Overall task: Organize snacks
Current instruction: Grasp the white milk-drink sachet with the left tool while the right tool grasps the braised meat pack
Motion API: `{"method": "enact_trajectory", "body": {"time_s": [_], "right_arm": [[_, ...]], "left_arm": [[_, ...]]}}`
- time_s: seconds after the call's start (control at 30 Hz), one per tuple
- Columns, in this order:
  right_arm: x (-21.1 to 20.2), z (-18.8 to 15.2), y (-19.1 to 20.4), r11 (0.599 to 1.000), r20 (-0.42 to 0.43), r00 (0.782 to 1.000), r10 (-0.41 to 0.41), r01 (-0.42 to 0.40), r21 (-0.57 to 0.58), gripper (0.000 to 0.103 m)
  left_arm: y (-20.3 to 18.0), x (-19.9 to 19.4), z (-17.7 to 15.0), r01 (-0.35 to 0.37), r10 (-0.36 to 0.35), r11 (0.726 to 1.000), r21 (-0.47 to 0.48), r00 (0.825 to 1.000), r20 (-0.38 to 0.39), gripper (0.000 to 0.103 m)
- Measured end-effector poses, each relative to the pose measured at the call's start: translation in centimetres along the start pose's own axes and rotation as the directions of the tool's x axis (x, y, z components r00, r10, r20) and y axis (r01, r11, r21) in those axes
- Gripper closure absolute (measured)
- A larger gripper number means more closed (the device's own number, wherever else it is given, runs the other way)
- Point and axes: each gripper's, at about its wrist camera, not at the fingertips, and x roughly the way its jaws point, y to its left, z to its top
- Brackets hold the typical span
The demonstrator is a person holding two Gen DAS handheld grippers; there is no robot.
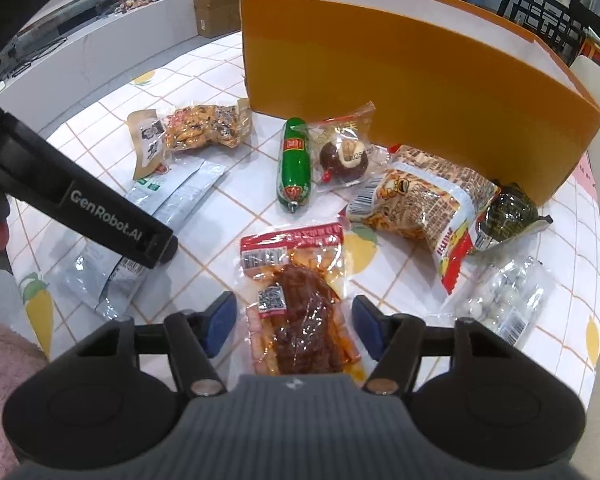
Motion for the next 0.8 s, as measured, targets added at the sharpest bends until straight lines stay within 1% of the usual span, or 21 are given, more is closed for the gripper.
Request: {"method": "enact_trajectory", "body": {"time_s": [0.03, 0.07, 0.1, 0.27, 0.4, 0.6, 0.8], "right_arm": [[-0.1, 0.0, 0.0, 1.000, -0.003, 1.000, -0.004, 0.004, -0.002, 0.043], [-0.1, -0.1, 0.1, 1.000, -0.006, 1.000, -0.006, 0.006, -0.001, 0.043], [-0.1, -0.1, 0.0, 1.000, -0.011, 1.000, -0.005, 0.005, 0.005, 0.043], [-0.3, -0.2, -0.4, 0.999, -0.032, 0.999, 0.004, -0.002, 0.046, 0.044], [-0.9, -0.3, -1.4, 0.992, -0.041, 0.999, 0.035, -0.030, 0.123, 0.044], [-2.7, -0.3, -2.5, 0.974, -0.018, 0.998, 0.055, -0.050, 0.221, 0.044], [-4.8, -0.4, -3.3, 0.949, 0.010, 0.998, 0.070, -0.069, 0.307, 0.043]], "left_arm": [[-0.1, -0.3, -0.1, 0.004, -0.004, 1.000, 0.011, 1.000, 0.008, 0.028], [-0.3, -0.5, -0.1, 0.008, -0.008, 1.000, 0.025, 1.000, 0.018, 0.033], [-0.5, -0.7, -0.1, 0.011, -0.012, 0.999, 0.037, 1.000, 0.028, 0.043], [-0.7, -1.0, -0.3, 0.029, -0.032, 0.998, 0.063, 0.998, 0.054, 0.047], [-0.9, -1.5, -0.7, 0.060, -0.064, 0.996, 0.065, 0.996, 0.058, 0.048], [-0.8, -2.9, -0.8, 0.097, -0.101, 0.994, 0.055, 0.992, 0.076, 0.048], [-1.1, -5.0, -0.9, 0.129, -0.136, 0.990, 0.061, 0.984, 0.117, 0.049]]}}
